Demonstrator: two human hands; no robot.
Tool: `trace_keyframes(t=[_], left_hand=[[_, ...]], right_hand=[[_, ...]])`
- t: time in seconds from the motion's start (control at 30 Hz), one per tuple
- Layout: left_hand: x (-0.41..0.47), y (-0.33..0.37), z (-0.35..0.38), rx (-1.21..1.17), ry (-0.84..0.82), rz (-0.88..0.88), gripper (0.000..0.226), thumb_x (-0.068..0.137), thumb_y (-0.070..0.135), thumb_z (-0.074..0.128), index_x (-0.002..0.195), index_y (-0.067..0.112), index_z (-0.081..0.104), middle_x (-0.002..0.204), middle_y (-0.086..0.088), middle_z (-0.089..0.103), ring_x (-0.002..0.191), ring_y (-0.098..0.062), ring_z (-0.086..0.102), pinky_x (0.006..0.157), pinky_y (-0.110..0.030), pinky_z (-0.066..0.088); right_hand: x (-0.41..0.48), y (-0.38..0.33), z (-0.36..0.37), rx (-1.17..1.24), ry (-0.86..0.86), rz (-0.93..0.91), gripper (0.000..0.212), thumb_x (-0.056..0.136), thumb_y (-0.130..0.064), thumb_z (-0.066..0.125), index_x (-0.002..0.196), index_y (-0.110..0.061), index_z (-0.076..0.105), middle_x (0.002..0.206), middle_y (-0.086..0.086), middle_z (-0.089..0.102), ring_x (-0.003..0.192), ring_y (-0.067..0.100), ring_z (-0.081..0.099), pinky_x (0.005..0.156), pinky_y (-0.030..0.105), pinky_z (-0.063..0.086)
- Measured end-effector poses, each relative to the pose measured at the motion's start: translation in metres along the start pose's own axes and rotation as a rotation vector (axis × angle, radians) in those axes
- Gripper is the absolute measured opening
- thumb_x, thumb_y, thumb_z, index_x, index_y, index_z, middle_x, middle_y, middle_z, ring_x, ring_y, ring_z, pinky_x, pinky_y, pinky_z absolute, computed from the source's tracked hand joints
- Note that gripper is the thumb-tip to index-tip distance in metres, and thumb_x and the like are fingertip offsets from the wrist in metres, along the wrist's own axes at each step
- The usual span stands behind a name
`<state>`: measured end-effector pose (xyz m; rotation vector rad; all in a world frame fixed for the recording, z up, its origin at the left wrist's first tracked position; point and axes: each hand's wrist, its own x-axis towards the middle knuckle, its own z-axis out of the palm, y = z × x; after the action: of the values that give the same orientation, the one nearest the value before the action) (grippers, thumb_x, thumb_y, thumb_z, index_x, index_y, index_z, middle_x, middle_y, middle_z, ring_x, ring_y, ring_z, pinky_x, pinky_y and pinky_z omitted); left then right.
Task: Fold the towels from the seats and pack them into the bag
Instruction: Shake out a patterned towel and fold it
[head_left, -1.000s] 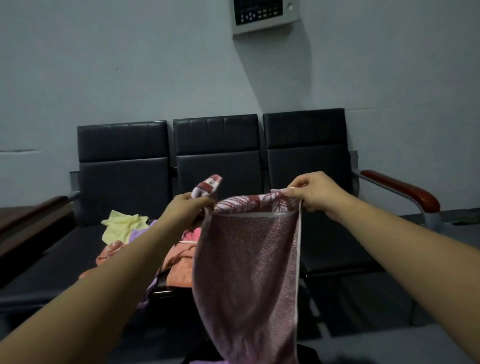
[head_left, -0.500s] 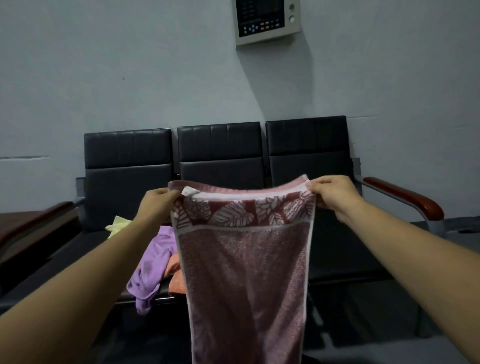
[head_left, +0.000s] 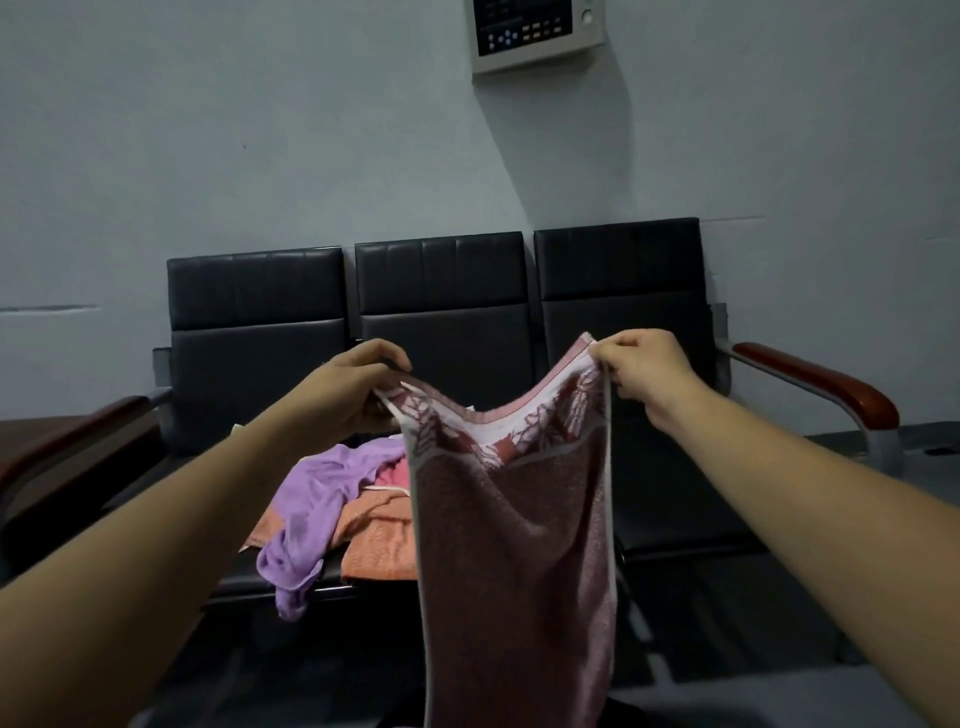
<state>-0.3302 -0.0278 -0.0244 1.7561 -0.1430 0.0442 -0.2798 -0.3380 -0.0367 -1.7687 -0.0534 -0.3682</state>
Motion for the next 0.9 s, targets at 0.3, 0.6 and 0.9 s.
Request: trace_keyframes(t=[0.3,0.6,0.9], left_hand=[[-0.001,0.014,0.019,0.07,-0.301,0.017,0.018,0.101,-0.006,0.046,0.112,-0.006,0.061,0.099,-0.02,0.072,0.091,-0.027,0.074,0.075,-0.028,0.061],[0.004,0.016,0.039,0.603,-0.06,0.294,0.016,0.092,0.035,0.068,0.091,0.024,0.079,0.086,-0.007,0.075,0.081,-0.034,0.068,0.07,-0.048,0.056],[0.001,-0.012,0.022,0.431,-0.386,0.048,0.045,0.086,0.04,0.074,0.108,0.002,0.07,0.111,-0.01,0.072,0.107,-0.026,0.069,0.103,-0.046,0.05]], right_hand=[[-0.023,-0.015,0.034,-0.023,-0.19,-0.136,0.019,0.088,0.003,0.067,0.086,-0.013,0.076,0.09,0.012,0.074,0.067,0.015,0.065,0.067,0.031,0.058],[-0.05,-0.019,0.062,-0.061,-0.433,-0.302,0.01,0.084,-0.015,0.081,0.089,-0.006,0.079,0.086,0.011,0.077,0.068,0.009,0.068,0.069,0.027,0.056],[-0.045,-0.012,0.056,0.062,-0.277,-0.137,0.016,0.095,-0.015,0.06,0.082,-0.008,0.066,0.074,0.006,0.066,0.065,0.013,0.062,0.057,0.025,0.047]])
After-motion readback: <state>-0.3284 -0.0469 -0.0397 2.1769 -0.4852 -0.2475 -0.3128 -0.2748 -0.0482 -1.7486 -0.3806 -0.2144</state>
